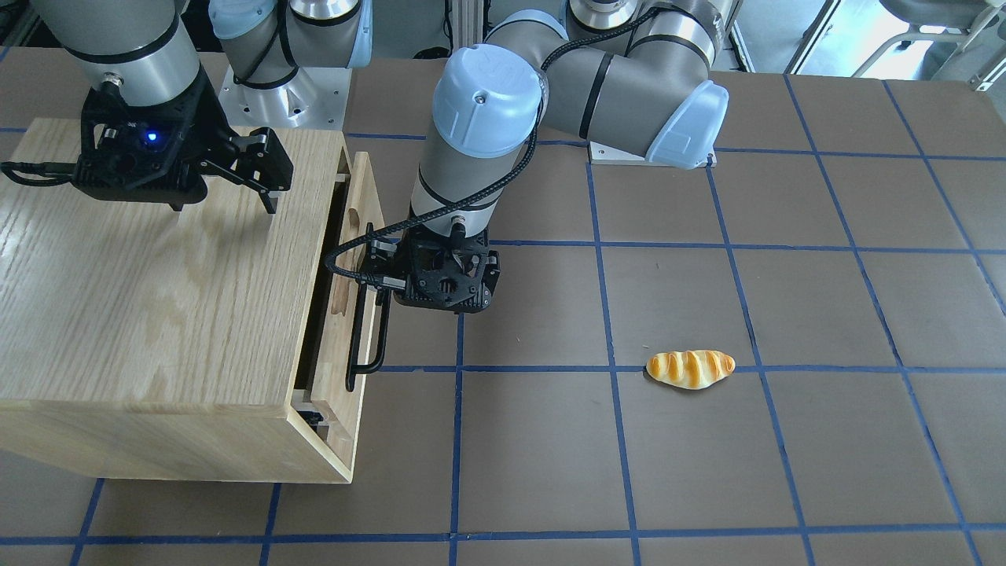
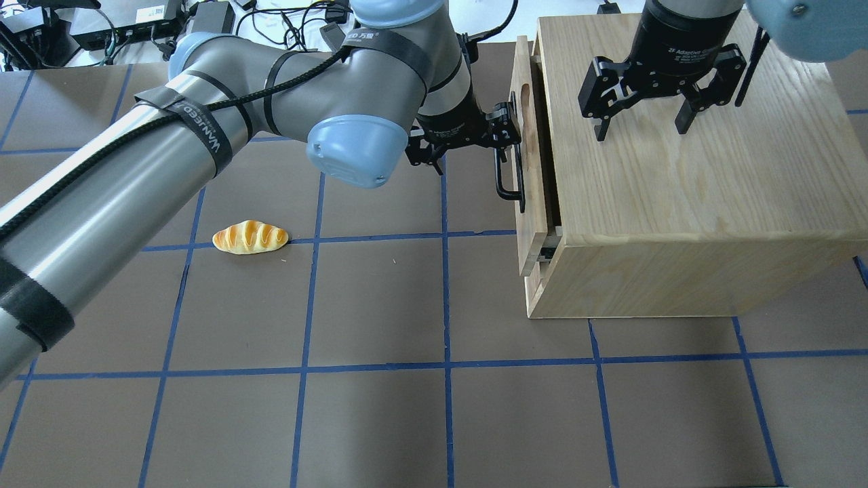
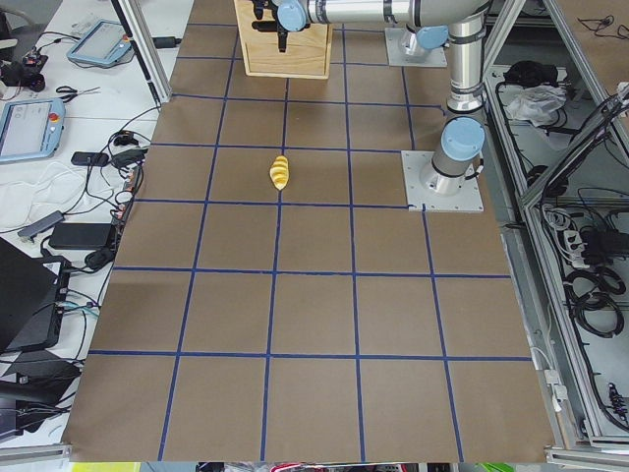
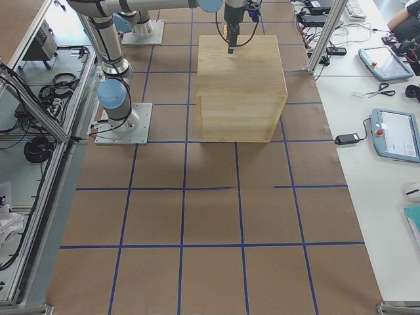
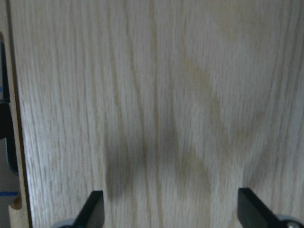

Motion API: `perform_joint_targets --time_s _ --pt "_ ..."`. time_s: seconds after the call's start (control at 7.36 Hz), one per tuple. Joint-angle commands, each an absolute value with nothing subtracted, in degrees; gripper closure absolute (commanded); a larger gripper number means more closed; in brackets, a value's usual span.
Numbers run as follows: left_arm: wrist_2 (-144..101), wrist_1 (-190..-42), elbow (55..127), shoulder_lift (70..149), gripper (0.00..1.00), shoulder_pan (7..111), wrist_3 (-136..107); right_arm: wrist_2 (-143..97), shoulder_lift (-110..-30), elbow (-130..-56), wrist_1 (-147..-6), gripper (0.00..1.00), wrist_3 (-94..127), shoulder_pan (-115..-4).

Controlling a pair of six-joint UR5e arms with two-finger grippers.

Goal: Open upper drawer
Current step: 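Pull the drawer handle away from the cabinet with the left gripper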

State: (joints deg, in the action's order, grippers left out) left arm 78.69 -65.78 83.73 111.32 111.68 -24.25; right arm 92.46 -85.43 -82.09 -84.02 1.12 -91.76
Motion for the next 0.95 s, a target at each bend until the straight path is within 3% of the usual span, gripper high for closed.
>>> perform_joint_targets --time_s 0.0,0.82 --pt "78.7 -67.5 83.8 111.1 0.0 110.1 -22.9 92.5 -85.4 -82.2 -84.0 0.0 1.1 -91.8" --pt "78.8 -69.0 83.8 110.3 0.0 108.7 -20.4 92.5 -85.4 -82.2 -84.0 0.0 1.1 -91.8"
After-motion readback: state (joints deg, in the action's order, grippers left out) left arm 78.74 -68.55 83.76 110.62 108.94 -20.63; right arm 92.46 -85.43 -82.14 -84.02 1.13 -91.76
